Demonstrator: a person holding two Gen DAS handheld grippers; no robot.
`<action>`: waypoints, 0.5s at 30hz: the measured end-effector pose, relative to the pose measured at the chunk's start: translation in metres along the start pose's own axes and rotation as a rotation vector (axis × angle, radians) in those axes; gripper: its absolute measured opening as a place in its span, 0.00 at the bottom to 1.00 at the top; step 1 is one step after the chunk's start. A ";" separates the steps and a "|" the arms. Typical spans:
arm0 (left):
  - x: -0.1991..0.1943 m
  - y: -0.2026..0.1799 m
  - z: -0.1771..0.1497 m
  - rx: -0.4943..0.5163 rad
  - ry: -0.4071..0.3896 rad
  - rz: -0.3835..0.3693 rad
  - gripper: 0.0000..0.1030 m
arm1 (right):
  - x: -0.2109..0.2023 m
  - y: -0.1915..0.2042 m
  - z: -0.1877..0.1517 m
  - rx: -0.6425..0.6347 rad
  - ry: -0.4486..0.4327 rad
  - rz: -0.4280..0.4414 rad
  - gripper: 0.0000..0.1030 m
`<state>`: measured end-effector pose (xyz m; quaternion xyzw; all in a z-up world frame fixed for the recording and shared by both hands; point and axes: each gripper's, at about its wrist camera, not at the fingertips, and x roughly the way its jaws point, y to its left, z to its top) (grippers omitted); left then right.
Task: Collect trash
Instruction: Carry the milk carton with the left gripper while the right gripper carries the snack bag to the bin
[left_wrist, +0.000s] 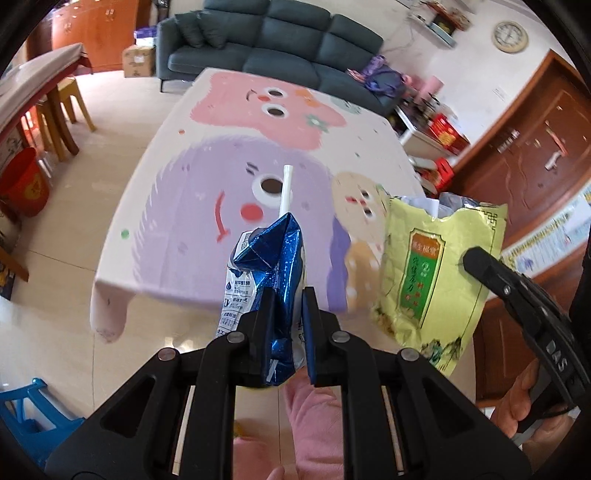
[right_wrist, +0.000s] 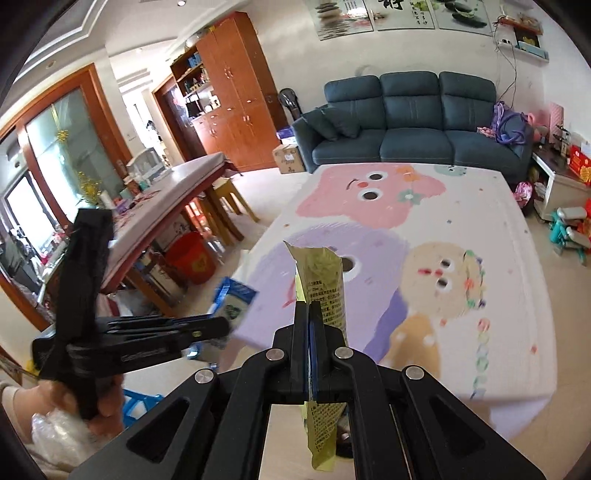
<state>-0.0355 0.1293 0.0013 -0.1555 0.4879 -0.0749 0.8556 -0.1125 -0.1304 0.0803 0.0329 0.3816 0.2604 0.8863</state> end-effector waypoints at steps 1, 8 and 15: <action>-0.004 0.001 -0.009 0.000 0.013 -0.011 0.11 | -0.003 0.009 -0.007 -0.004 0.009 0.001 0.00; -0.008 -0.001 -0.051 0.012 0.092 -0.045 0.11 | -0.025 0.040 -0.069 0.009 0.110 -0.006 0.00; 0.028 -0.007 -0.092 0.021 0.197 -0.034 0.11 | 0.010 0.012 -0.098 0.071 0.213 -0.022 0.00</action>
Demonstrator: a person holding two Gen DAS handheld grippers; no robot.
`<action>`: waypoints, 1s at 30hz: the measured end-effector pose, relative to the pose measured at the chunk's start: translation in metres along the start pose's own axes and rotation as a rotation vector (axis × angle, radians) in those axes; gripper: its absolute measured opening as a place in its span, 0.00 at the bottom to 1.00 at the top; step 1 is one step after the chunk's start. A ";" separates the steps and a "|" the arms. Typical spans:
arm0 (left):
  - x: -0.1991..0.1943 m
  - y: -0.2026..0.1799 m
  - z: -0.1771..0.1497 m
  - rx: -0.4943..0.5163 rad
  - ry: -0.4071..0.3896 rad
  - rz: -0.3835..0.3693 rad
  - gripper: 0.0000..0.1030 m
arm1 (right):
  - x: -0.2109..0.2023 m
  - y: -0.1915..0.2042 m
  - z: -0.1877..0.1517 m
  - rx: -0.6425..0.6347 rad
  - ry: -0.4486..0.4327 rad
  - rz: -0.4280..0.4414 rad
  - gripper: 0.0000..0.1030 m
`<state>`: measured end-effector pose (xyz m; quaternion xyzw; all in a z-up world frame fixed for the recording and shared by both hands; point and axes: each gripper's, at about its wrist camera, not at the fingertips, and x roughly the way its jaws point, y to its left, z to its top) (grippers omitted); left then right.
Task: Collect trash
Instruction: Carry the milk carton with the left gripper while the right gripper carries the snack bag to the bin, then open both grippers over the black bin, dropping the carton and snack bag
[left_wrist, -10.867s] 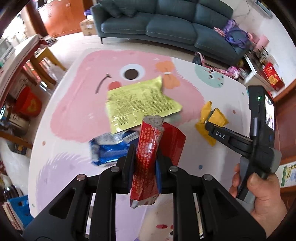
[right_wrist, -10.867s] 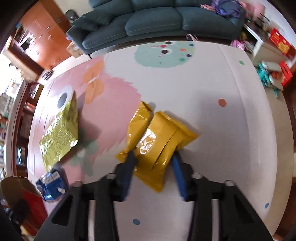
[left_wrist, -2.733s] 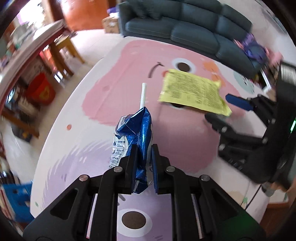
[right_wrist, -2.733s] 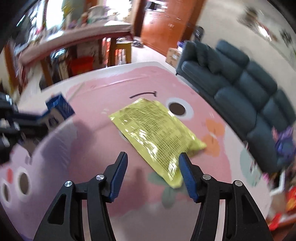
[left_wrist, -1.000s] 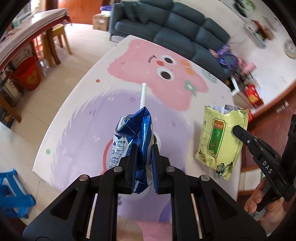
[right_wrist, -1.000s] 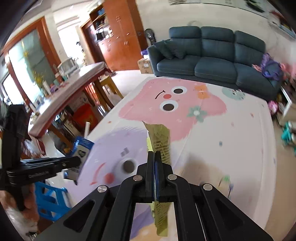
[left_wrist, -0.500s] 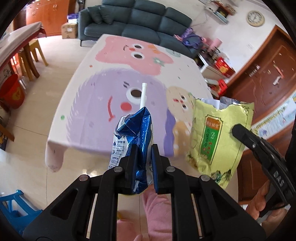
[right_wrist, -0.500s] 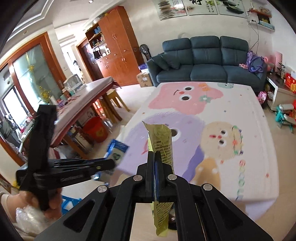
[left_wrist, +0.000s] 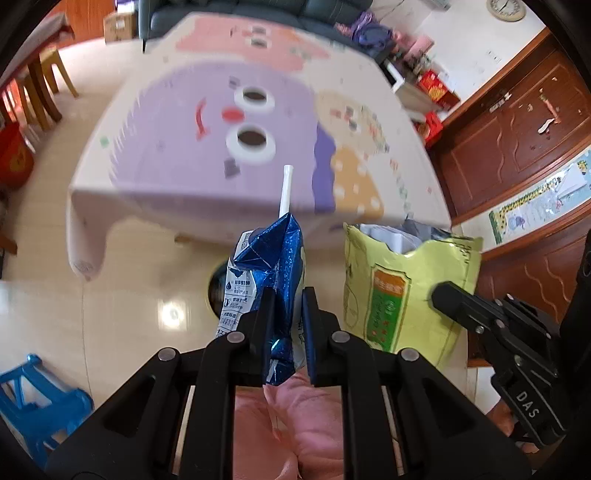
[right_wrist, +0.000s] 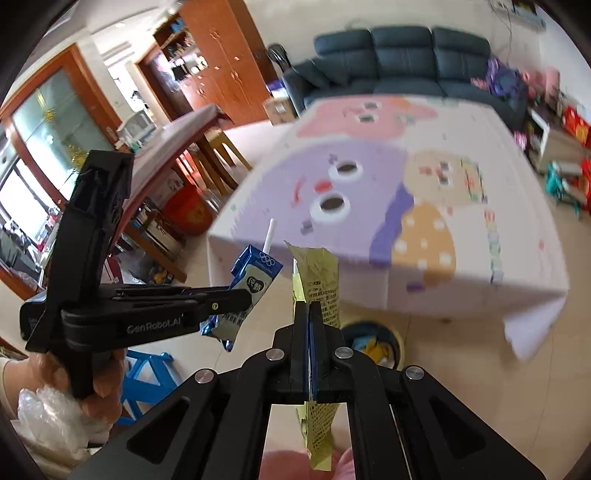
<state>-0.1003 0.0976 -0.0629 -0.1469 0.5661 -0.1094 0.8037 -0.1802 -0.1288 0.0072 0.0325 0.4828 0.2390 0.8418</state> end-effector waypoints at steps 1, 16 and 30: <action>0.009 0.000 -0.004 0.002 0.017 0.003 0.11 | 0.013 -0.009 -0.002 0.016 0.018 -0.003 0.00; 0.222 0.040 -0.033 -0.004 0.102 0.124 0.11 | 0.252 -0.140 -0.093 0.202 0.215 -0.071 0.00; 0.393 0.092 -0.037 -0.010 0.108 0.192 0.13 | 0.422 -0.202 -0.140 0.154 0.264 -0.083 0.26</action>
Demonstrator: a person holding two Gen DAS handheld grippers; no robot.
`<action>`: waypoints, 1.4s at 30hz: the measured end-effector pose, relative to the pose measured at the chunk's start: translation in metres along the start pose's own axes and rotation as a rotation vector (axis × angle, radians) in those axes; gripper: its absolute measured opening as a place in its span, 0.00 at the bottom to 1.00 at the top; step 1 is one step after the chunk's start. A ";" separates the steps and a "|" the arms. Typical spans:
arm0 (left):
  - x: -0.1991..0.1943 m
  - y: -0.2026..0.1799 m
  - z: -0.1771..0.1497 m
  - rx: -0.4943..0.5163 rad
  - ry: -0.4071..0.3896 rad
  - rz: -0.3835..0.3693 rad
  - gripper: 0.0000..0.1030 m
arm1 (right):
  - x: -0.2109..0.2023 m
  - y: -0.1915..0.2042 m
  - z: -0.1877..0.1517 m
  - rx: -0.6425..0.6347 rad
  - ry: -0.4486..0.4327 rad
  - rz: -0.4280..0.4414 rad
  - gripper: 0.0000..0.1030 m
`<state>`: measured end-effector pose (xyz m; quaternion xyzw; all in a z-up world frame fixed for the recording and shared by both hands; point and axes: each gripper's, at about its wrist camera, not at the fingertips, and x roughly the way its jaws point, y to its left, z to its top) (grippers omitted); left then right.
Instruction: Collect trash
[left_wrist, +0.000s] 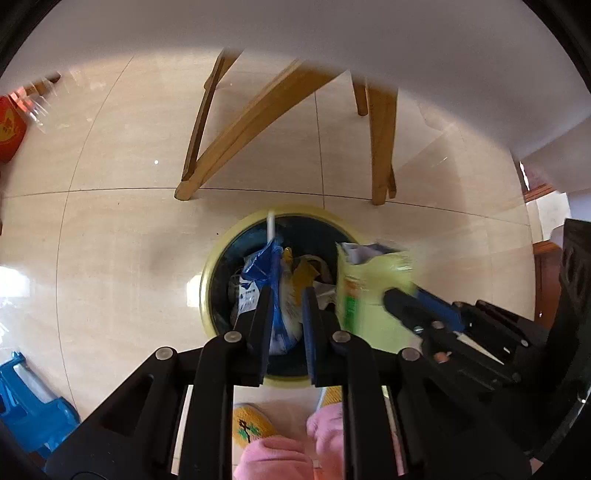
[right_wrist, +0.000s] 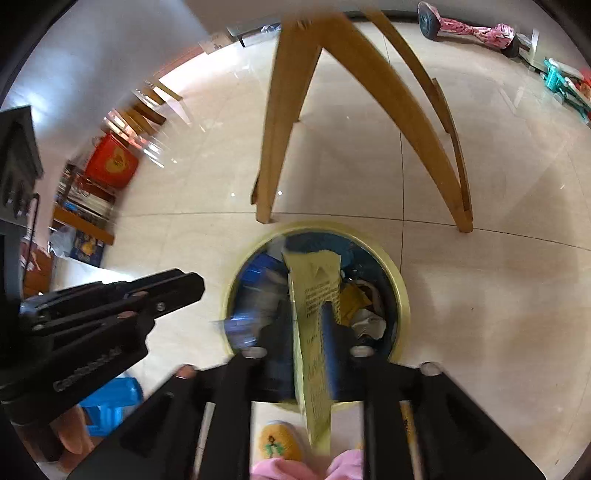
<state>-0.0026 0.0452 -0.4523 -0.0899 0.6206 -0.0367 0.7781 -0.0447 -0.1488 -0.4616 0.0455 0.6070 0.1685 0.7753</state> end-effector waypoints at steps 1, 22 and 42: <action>0.005 0.000 -0.001 0.002 0.004 0.007 0.15 | 0.008 -0.003 -0.001 0.000 -0.001 -0.008 0.35; -0.042 0.021 -0.023 -0.059 -0.081 0.074 0.62 | -0.027 0.004 -0.013 0.052 -0.035 -0.101 0.38; -0.232 -0.004 0.016 -0.028 -0.198 0.152 0.62 | -0.210 0.061 0.026 0.106 -0.126 -0.123 0.65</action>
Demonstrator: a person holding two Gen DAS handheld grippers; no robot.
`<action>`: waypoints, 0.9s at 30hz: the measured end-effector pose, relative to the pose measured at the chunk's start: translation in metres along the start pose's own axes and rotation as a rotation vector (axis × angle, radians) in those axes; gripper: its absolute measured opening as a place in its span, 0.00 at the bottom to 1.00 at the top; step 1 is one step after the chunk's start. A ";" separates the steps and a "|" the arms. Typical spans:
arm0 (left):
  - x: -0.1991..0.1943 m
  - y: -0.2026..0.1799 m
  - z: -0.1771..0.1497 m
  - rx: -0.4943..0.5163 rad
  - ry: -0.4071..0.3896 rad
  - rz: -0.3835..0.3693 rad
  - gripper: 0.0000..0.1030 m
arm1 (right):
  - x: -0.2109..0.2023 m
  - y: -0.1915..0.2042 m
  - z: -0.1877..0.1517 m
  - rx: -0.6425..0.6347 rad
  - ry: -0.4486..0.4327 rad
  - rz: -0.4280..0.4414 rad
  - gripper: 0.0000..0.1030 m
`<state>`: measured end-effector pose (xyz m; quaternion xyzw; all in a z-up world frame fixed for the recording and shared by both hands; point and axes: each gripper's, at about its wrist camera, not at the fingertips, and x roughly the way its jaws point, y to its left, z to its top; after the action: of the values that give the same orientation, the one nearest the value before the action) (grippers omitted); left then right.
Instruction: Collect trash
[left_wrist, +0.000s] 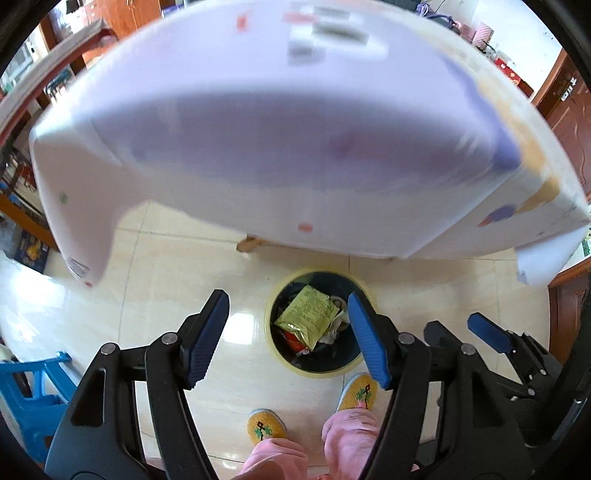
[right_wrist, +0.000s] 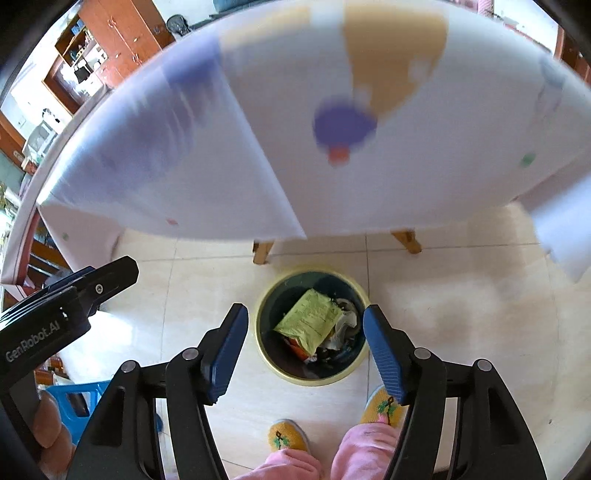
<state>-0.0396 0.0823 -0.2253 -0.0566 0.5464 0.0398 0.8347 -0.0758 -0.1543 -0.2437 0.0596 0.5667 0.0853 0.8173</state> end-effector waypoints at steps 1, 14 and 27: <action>-0.008 -0.001 0.005 0.003 -0.005 0.000 0.62 | -0.012 0.002 0.005 0.003 -0.005 -0.003 0.65; -0.149 -0.019 0.071 0.074 -0.074 -0.024 0.62 | -0.165 0.018 0.060 0.036 -0.084 -0.047 0.80; -0.232 -0.041 0.089 0.105 -0.146 -0.035 0.62 | -0.266 0.033 0.091 0.009 -0.210 -0.079 0.83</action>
<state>-0.0466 0.0529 0.0246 -0.0194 0.4844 0.0004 0.8746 -0.0838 -0.1770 0.0383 0.0493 0.4803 0.0439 0.8746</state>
